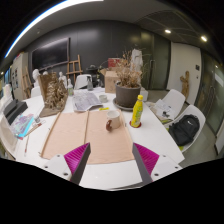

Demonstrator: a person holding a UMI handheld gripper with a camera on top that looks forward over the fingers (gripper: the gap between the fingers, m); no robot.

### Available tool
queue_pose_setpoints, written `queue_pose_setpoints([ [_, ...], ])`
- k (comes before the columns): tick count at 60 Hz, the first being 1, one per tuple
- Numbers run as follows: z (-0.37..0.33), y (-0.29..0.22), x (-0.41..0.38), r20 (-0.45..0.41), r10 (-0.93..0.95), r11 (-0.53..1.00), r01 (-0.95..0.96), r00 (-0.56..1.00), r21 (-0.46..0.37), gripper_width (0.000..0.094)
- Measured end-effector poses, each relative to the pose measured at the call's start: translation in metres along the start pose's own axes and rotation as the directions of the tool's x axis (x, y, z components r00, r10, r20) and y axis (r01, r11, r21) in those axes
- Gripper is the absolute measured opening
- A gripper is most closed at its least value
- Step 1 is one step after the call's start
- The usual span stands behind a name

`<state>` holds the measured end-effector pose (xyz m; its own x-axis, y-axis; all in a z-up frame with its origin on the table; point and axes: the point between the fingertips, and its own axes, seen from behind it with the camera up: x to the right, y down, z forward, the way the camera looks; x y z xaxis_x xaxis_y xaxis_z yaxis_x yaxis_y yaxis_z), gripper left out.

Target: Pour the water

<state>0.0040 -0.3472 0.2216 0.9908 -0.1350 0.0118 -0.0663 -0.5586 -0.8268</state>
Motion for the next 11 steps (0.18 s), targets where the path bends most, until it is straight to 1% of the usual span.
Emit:
queue_pose_setpoints([
  [11, -0.018, 0.005, -0.003, -0.026, -0.021, 1.000, 0.022, 0.999, 0.004, 0.0859],
])
